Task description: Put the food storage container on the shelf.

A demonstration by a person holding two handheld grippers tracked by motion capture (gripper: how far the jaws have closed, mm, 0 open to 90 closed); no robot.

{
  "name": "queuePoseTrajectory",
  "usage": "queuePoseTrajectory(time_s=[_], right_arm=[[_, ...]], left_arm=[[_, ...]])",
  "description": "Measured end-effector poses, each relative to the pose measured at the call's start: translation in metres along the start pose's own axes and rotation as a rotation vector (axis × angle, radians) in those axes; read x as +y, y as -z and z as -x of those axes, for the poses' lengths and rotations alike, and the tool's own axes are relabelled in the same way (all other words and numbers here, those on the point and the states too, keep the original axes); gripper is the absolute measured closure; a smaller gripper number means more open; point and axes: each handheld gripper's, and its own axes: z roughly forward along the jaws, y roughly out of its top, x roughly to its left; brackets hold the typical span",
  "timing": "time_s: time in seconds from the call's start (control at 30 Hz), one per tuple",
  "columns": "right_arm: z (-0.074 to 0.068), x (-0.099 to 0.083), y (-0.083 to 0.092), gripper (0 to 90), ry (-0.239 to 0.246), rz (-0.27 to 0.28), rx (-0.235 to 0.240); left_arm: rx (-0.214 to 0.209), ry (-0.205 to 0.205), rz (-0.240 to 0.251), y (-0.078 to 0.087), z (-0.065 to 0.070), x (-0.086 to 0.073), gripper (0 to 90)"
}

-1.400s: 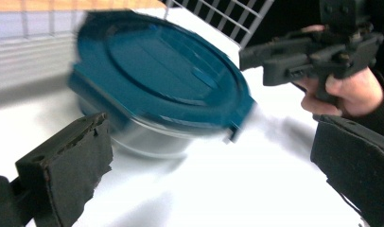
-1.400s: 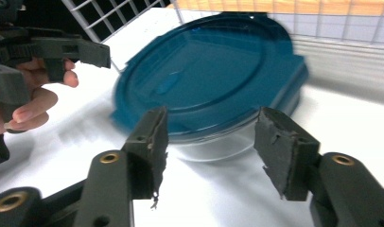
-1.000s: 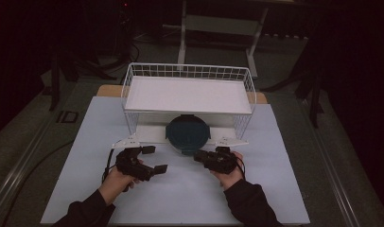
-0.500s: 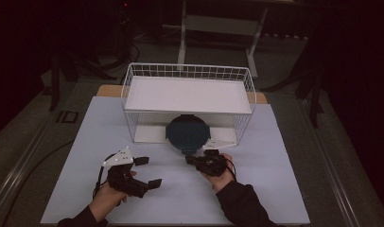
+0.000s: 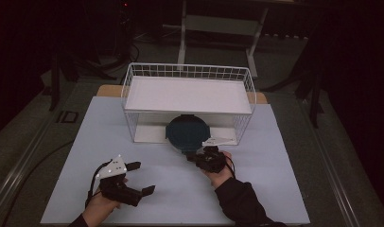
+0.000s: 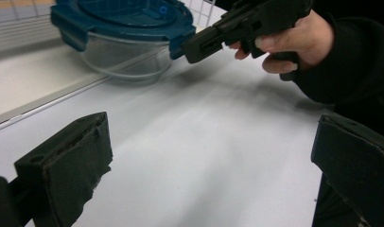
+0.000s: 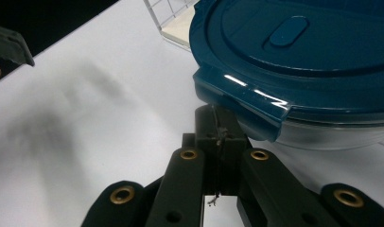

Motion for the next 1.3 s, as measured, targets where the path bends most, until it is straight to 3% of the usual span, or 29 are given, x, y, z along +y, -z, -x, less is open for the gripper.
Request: queuePoseTrajectory(time_s=[0.07, 0.43, 1.3], right_arm=[[0.000, 0.001, -0.002, 89.9, 0.007, -0.004, -0.018], [0.015, 0.005, -0.014, 89.9, -0.025, 0.001, -0.048], [0.037, 0.026, -0.034, 89.9, -0.054, 0.037, -0.102]], left_arm=[[0.010, 0.004, -0.002, 0.002, 0.000, -0.003, 0.0], [-0.017, 0.015, 0.001, -0.002, -0.003, -0.009, 0.0], [-0.035, -0.007, 0.002, -0.004, -0.001, -0.010, 0.0]])
